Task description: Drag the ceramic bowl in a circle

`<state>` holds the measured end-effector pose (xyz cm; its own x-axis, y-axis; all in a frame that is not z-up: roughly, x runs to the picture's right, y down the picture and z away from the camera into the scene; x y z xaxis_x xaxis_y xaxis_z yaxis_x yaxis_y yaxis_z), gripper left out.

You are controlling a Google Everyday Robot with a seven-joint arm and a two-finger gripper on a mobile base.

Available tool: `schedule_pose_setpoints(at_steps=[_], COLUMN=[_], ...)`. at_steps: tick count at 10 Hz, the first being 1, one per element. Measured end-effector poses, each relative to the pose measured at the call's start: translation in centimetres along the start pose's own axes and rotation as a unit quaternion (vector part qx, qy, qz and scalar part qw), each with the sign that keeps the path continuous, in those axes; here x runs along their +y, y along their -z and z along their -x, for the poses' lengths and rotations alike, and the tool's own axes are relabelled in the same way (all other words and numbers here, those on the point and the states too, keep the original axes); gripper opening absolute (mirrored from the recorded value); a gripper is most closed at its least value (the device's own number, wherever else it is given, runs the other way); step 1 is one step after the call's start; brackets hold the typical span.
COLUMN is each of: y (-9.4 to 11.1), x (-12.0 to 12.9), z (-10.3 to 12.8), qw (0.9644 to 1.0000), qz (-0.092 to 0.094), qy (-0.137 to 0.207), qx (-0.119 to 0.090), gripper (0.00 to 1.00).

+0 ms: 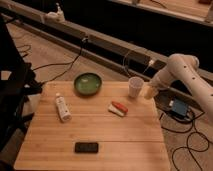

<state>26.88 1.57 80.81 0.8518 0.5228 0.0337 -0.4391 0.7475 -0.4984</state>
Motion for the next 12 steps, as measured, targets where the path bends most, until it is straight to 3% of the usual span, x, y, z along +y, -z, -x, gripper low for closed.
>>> schedule_pose_setpoints(at_steps=[4,5,9,12], y=[-0.2,-0.2,-0.6,-1.4], x=[0.2,0.6,1.6,2.4], z=[0.1,0.9,6.8,11.3], qw=[1.0,0.9998,0.9956,0.9937], qz=[0.002,0.005,-0.002,0.005], qy=[0.002,0.02,0.094,0.111], qx=[0.001,0.003,0.002,-0.015], gripper=[0.64,0.64,0.64,0.64])
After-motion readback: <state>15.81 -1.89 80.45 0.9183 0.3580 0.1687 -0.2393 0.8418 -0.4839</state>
